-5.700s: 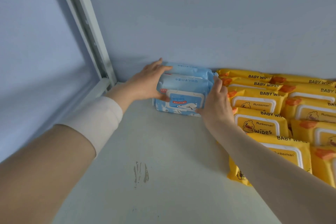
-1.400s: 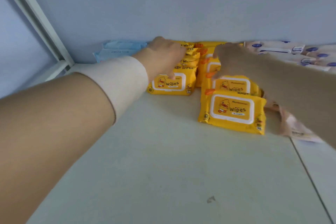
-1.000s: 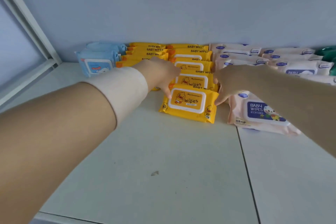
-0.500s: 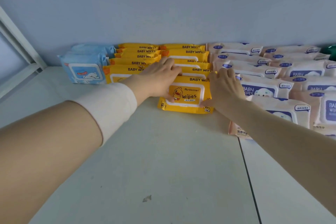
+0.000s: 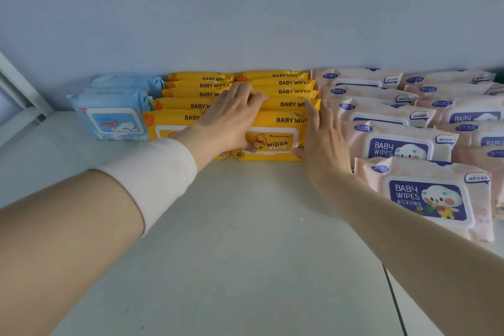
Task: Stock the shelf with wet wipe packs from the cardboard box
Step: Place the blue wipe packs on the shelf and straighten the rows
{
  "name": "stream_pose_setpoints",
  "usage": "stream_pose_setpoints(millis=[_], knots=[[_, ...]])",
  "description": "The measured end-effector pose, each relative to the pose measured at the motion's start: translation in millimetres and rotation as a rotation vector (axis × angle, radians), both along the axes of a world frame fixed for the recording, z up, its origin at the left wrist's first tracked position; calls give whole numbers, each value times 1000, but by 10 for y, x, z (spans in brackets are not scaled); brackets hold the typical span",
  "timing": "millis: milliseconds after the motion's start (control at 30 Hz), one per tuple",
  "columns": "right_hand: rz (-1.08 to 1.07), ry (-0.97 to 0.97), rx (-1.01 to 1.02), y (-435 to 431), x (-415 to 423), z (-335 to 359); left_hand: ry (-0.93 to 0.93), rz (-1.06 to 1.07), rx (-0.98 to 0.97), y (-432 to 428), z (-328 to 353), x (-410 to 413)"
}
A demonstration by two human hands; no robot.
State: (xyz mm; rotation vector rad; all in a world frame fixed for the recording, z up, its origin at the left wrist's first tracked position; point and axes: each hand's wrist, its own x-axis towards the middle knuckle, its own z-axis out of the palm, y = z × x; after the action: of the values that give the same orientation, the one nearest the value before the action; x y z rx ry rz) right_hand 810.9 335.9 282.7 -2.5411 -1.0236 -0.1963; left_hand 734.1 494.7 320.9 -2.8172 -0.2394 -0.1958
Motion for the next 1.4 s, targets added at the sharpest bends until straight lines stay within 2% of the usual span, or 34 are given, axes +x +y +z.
stream_pose_setpoints(millis=[100,167,267,533,800,1100,1400], knots=[[-40,122,150,-41,-29,-25,21,2,-86,46,44,-17],[-101,270,281,-70,-57,-43,61,11,-162,112,140,-22],[-193,456,337,-41,-98,-113,143,24,-187,225,258,-13],[-319,482,475,131,-115,-254,94,1,-204,311,184,64],[-174,583,450,86,-92,-217,169,22,-247,283,208,13],[-102,511,370,143,-8,-246,145,7,-232,310,182,18],[29,747,337,129,219,-158,221,-5,-292,349,190,85]])
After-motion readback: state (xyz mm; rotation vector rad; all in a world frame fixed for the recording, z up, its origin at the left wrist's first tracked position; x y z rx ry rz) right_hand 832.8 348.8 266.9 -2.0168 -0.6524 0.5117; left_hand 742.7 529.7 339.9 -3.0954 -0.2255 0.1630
